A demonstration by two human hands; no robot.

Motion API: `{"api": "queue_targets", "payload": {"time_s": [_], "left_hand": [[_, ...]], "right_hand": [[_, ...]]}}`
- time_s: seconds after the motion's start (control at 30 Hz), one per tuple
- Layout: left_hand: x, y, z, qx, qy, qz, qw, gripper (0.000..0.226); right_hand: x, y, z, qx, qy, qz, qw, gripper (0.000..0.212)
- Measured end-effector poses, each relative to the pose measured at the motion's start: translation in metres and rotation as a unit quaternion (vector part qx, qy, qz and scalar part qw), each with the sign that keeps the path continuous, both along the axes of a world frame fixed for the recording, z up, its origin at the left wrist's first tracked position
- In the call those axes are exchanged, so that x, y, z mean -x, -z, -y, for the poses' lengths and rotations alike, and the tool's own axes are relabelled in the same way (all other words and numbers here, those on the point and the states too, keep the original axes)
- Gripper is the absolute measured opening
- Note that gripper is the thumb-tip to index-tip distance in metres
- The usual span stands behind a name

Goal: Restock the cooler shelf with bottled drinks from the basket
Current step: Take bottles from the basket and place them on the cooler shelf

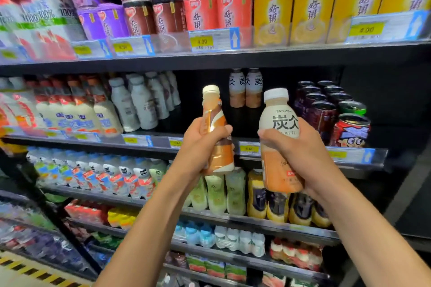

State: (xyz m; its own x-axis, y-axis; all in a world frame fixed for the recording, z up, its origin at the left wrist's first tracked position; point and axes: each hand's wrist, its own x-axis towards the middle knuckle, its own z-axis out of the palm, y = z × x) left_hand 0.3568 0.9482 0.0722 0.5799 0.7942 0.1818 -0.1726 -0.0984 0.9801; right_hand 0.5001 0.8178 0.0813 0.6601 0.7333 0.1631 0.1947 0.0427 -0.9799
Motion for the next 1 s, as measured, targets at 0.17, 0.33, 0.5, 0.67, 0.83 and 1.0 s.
{"api": "queue_targets", "payload": {"time_s": [0.17, 0.33, 0.5, 0.67, 0.83, 1.0], "left_hand": [[-0.024, -0.003, -0.064, -0.01, 0.027, -0.033, 0.999, 0.044], [-0.057, -0.003, -0.124, -0.018, -0.003, -0.083, 0.996, 0.047], [-0.1, 0.002, -0.169, -0.007, -0.051, -0.056, 0.997, 0.055], [-0.126, 0.007, -0.218, -0.047, -0.027, -0.12, 0.991, 0.054], [-0.149, 0.015, -0.257, -0.111, -0.023, -0.162, 0.98, 0.072], [-0.157, 0.026, -0.288, -0.098, -0.036, -0.144, 0.984, 0.063]], "right_hand": [[-0.025, 0.001, -0.052, 0.0, 0.013, -0.031, 0.999, 0.04], [-0.052, -0.003, -0.1, -0.004, 0.022, -0.092, 0.996, 0.031], [-0.076, -0.006, -0.145, -0.055, 0.073, -0.123, 0.988, 0.043], [-0.107, -0.01, -0.177, -0.021, 0.124, -0.001, 0.992, 0.061], [-0.136, -0.005, -0.2, 0.015, 0.129, 0.021, 0.991, 0.065], [-0.152, 0.0, -0.22, 0.043, 0.155, 0.077, 0.984, 0.067]]}}
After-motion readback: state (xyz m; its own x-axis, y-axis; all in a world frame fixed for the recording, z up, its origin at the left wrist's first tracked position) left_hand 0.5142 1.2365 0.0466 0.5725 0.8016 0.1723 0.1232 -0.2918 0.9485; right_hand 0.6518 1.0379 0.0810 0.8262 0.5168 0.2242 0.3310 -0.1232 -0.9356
